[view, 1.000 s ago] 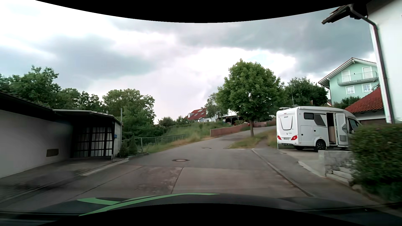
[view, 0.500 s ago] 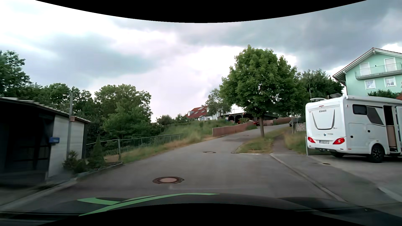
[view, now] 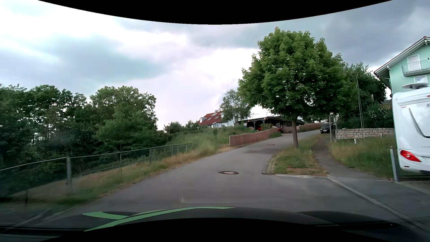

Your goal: Follow the waypoints while adhering to traffic rules and regulations

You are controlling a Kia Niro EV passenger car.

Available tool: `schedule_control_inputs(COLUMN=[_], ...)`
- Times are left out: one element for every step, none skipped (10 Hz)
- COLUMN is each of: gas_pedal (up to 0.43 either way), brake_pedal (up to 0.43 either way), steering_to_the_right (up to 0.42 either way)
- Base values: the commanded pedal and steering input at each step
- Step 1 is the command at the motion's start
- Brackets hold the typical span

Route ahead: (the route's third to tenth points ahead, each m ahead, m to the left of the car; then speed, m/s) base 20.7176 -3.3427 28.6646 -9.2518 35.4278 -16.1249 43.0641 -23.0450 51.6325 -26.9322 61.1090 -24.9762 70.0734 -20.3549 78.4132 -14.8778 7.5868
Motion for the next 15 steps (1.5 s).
schedule_control_inputs(gas_pedal=[0.138, 0.138, 0.138, 0.138, 0.138, 0.138, 0.138, 0.138, 0.138, 0.138, 0.138, 0.138, 0.138, 0.138, 0.138], brake_pedal=[0.000, 0.000, 0.000, 0.000, 0.000, 0.000, 0.000, 0.000, 0.000, 0.000, 0.000, 0.000, 0.000, 0.000, 0.000], steering_to_the_right=[0.017, 0.030, 0.046, 0.062, 0.080, 0.096, 0.107, 0.115, 0.120, 0.129, 0.137, 0.147, 0.153, 0.153, 0.151])
